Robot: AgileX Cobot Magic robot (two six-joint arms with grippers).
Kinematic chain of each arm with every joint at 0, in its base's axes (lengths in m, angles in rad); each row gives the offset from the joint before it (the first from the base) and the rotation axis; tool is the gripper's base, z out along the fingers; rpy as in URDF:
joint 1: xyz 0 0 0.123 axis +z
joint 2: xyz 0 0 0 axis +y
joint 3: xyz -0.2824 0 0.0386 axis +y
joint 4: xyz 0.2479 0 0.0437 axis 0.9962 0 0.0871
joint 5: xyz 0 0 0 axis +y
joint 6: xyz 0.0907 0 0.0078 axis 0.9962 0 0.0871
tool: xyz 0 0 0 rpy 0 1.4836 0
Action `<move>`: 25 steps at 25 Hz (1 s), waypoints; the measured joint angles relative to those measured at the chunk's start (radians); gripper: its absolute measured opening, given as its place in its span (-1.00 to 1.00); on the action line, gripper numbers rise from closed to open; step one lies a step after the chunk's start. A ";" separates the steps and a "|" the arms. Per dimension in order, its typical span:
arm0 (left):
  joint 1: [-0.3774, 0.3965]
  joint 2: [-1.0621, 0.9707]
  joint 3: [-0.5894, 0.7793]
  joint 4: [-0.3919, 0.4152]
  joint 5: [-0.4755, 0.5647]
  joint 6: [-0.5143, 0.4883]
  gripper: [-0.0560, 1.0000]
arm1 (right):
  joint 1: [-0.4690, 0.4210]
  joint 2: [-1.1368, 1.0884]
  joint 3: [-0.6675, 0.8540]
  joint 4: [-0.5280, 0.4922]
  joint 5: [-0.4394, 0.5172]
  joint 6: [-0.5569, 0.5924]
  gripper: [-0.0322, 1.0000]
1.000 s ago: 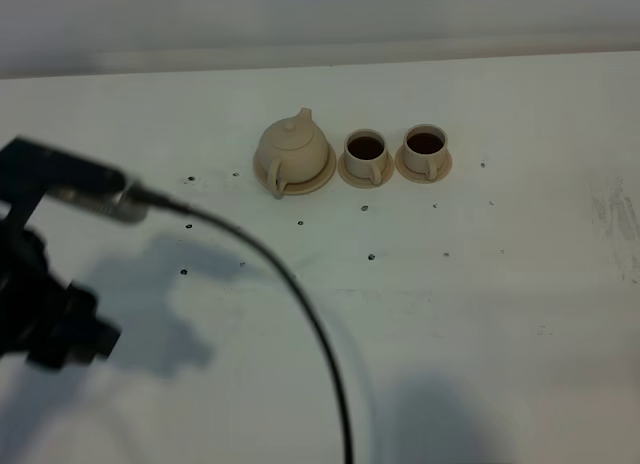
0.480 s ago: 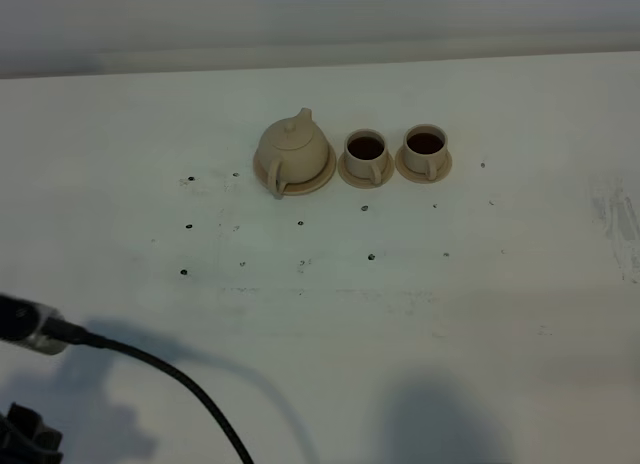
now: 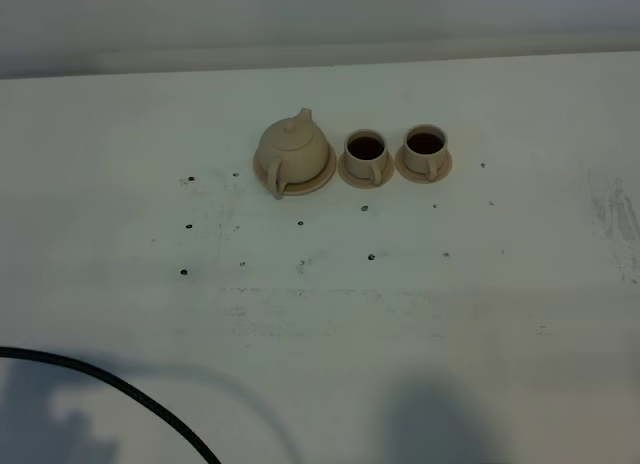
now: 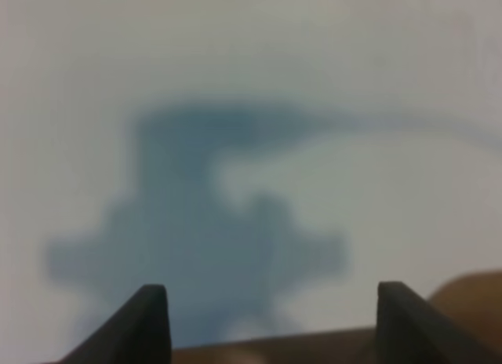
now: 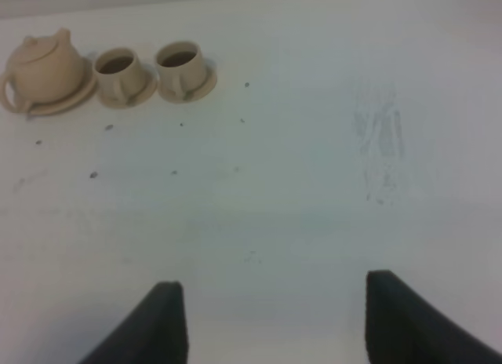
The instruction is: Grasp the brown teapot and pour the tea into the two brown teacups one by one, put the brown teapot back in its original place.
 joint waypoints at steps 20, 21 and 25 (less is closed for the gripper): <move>0.025 -0.415 0.006 0.006 0.002 -0.032 0.17 | 0.000 0.000 0.000 0.000 0.000 0.000 0.07; 0.025 -0.415 0.006 0.006 0.002 -0.032 0.17 | 0.000 0.000 0.000 0.000 0.000 0.000 0.07; 0.023 -0.415 0.006 0.006 0.002 -0.032 0.17 | 0.000 0.000 0.000 0.000 0.000 0.000 0.07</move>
